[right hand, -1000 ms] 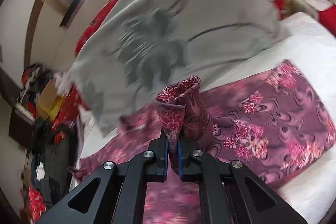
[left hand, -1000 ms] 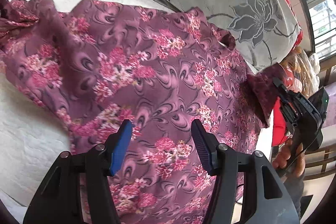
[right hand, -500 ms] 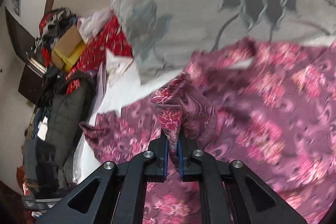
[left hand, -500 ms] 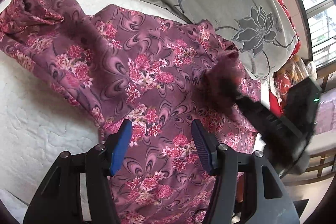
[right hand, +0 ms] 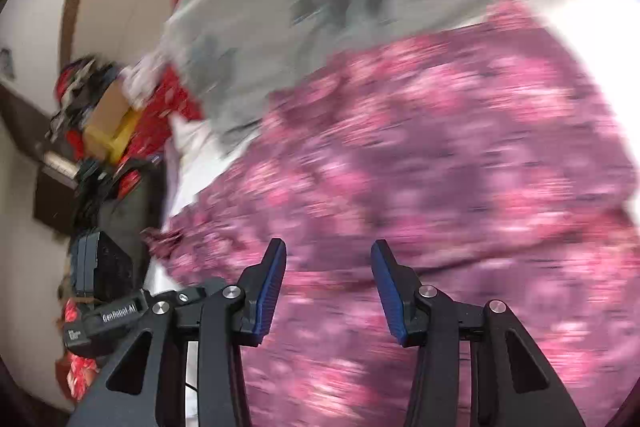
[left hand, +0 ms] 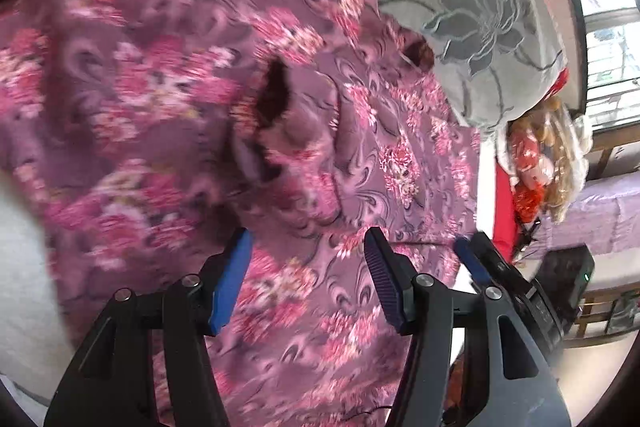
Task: Fold small clothes
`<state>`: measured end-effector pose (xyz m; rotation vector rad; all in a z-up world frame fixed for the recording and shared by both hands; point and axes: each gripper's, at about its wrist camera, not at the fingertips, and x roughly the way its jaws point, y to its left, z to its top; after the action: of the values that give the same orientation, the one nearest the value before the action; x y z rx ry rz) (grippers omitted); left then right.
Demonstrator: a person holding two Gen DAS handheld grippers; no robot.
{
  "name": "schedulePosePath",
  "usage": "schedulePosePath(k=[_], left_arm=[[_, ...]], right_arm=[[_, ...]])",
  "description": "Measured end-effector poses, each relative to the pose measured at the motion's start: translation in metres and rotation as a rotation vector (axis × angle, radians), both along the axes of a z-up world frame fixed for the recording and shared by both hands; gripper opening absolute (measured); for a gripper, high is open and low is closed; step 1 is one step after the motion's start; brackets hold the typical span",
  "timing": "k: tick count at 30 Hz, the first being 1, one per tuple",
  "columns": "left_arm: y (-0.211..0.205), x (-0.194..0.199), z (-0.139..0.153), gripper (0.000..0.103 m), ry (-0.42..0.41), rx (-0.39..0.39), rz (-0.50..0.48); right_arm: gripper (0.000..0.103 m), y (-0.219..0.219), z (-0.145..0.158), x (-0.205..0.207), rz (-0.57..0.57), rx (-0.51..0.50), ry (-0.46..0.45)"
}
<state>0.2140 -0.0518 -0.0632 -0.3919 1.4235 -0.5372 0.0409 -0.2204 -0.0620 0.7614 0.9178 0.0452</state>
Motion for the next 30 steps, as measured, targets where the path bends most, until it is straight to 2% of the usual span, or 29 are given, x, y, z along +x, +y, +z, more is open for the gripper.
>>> schedulePosePath(k=[2, 5, 6, 8, 15, 19, 22, 24, 25, 27, 28, 30], left_arm=[[-0.010, 0.003, -0.004, 0.057, -0.001, 0.034, 0.013], [-0.012, 0.009, 0.002, 0.054, -0.048, 0.036, 0.103], [-0.010, 0.011, 0.007, 0.034, -0.071, 0.035, 0.132], [-0.006, 0.016, 0.015, 0.006, -0.101, 0.028, 0.150], [0.027, 0.023, 0.047, 0.006, -0.219, 0.049, 0.230], [0.039, 0.025, 0.043, 0.006, -0.197, 0.059, 0.242], [0.043, 0.024, 0.034, 0.006, -0.167, 0.060, 0.249], [0.044, 0.022, 0.028, 0.006, -0.151, 0.060, 0.244], [0.043, 0.021, 0.026, 0.006, -0.151, 0.071, 0.238], [0.040, 0.020, 0.016, 0.007, -0.144, 0.112, 0.210], [0.039, 0.020, 0.010, 0.008, -0.134, 0.142, 0.199], [0.040, 0.019, -0.003, 0.009, -0.097, 0.172, 0.181]], right_arm=[[0.047, -0.027, -0.002, -0.020, -0.046, -0.017, 0.007], [0.047, -0.063, -0.004, -0.045, -0.120, -0.015, 0.011], [0.047, -0.073, -0.005, -0.052, -0.146, -0.009, 0.010], [0.047, -0.093, -0.008, -0.063, -0.196, 0.008, 0.008], [0.047, -0.138, -0.018, -0.079, -0.334, 0.042, 0.001], [0.047, -0.150, -0.033, -0.070, -0.358, 0.062, 0.030], [0.047, -0.147, -0.049, -0.051, -0.320, 0.097, 0.054], [0.023, -0.142, -0.055, -0.041, -0.291, 0.100, 0.066], [0.011, -0.139, -0.050, -0.038, -0.286, 0.069, 0.041], [0.007, -0.134, -0.038, -0.041, -0.288, -0.004, -0.019], [0.002, -0.133, -0.033, -0.043, -0.297, -0.056, -0.043], [0.000, -0.133, -0.037, -0.043, -0.302, -0.161, 0.009]])
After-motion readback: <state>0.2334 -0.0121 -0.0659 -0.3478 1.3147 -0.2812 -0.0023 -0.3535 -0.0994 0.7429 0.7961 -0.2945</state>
